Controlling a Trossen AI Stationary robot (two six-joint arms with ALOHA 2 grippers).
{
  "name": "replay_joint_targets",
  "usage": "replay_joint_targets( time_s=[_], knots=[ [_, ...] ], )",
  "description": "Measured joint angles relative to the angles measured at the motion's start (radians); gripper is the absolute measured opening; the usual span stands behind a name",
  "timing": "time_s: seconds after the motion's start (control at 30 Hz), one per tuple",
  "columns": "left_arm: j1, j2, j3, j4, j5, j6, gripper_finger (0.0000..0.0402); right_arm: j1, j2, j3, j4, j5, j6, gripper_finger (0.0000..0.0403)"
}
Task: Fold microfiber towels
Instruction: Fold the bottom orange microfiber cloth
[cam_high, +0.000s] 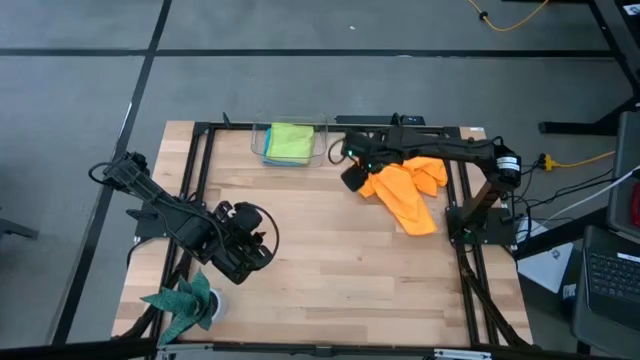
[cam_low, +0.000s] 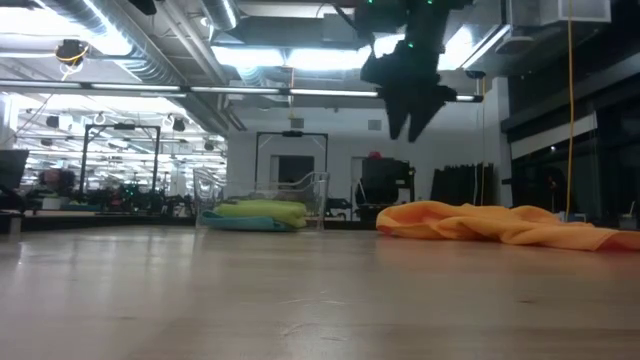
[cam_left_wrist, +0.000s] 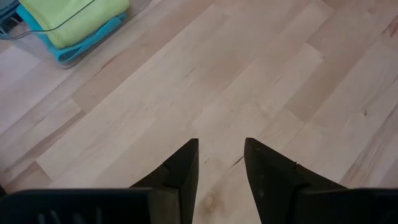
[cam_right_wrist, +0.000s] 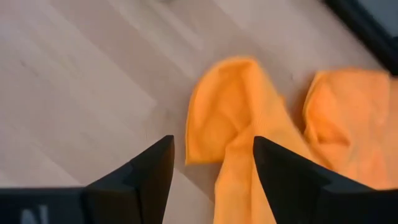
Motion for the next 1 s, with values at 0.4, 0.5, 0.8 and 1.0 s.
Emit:
replay_joint_targets(
  time_s=[0.4, 0.5, 0.8, 1.0],
  knots=[
    [0.000, 0.000, 0.000, 0.000, -0.006, 0.004, 0.0121, 0.102, 0.005, -0.366, 0.359, 0.009, 0.073, 0.0222],
    [0.000, 0.000, 0.000, 0.000, -0.007, 0.005, 0.0121, 0.102, 0.005, -0.440, 0.428, 0.044, 0.090, 0.0222],
    [0.000, 0.000, 0.000, 0.000, -0.007, 0.007, 0.0121, 0.103, 0.005, -0.600, 0.720, 0.116, 0.058, 0.0222],
    [0.000, 0.000, 0.000, 0.000, -0.007, 0.007, 0.0121, 0.101, 0.003, -0.653, 0.714, 0.105, 0.112, 0.0217]
  ],
)
